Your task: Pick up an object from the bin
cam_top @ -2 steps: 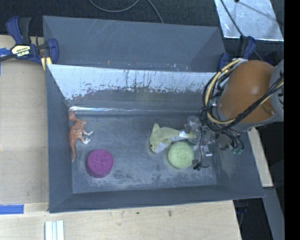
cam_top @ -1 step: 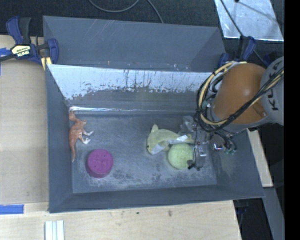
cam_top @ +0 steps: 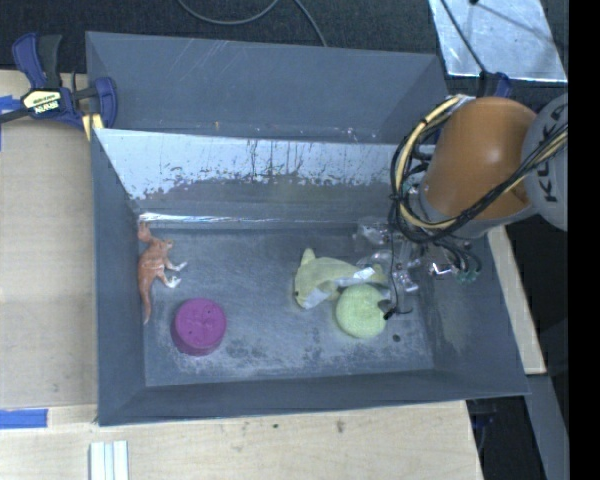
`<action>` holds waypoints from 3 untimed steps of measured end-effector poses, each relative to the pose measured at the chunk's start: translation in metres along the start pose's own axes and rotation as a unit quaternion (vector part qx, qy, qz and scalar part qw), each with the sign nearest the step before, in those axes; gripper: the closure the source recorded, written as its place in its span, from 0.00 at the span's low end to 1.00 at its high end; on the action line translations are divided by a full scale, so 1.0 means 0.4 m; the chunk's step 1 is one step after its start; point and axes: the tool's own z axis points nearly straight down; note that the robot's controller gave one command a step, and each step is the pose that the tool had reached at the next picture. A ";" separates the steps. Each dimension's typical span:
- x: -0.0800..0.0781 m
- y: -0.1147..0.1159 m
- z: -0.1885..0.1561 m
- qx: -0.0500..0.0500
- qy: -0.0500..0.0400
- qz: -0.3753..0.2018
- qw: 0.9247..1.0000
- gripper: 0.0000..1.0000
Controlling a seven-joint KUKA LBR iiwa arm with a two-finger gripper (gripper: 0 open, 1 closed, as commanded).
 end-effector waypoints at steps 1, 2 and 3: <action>0.007 0.021 0.123 0.000 0.001 0.038 0.999 0.00; -0.088 0.047 0.124 0.001 -0.001 -0.140 0.990 1.00; -0.088 0.047 0.124 0.001 -0.001 -0.140 0.990 1.00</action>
Offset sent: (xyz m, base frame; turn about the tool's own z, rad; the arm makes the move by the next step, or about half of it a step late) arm 0.0276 0.0279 -0.0532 -0.2826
